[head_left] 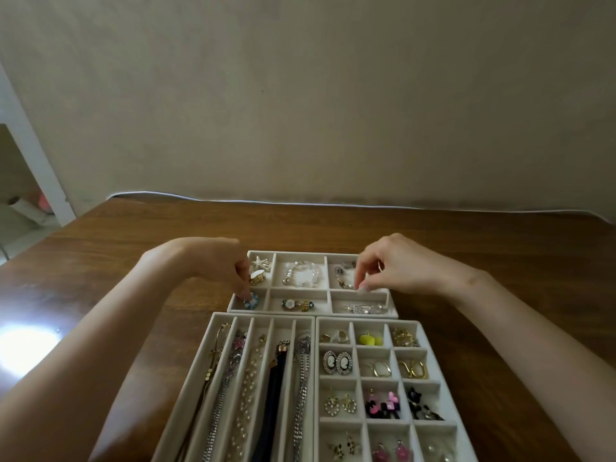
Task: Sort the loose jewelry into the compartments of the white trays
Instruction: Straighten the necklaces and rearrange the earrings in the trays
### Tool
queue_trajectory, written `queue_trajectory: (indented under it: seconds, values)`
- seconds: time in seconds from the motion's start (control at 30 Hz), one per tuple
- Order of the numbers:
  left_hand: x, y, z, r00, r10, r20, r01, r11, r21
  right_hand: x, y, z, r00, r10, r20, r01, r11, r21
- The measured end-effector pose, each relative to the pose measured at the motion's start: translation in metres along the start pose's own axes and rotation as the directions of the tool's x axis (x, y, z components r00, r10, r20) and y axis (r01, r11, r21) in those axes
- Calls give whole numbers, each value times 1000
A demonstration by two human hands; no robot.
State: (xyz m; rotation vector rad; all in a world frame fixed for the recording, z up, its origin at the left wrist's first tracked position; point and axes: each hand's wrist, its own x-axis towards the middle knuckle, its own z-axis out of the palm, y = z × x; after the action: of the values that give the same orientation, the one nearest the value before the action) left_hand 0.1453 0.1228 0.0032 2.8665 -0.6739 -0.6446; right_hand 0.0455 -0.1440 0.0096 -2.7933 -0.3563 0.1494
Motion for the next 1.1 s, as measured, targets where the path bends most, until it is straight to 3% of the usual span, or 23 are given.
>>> queue_trajectory:
  seconds: [0.13,0.27,0.4,0.5,0.6,0.8,0.93,1.1]
  values:
    - [-9,10,-6,990,64,-129,-55,996,75,-18,11,10,999,36,5,-35,991,-126]
    - [-26,32,-11,949,149,-279,-130,988,85,-24,10,24,995,6,-103,-25,981,-192]
    - [-40,38,-1,920,203,-335,-188,979,77,-24,9,27,985,2,-171,-42,972,-233]
    - [-57,34,11,905,236,-353,-229,972,61,-27,2,25,972,-21,-235,-33,973,-227]
    - [-76,28,25,877,252,-410,-277,961,-4,-29,-17,24,943,-120,-310,94,991,-99]
    - [-111,37,51,858,307,-412,-354,934,-41,-20,-66,36,944,-304,-129,309,951,26]
    - [-117,38,59,864,320,-390,-358,933,-28,-9,-88,46,959,-280,-44,273,954,-122]
    - [-107,29,63,822,193,-536,-302,945,-123,0,-106,50,981,-194,18,191,938,-290]
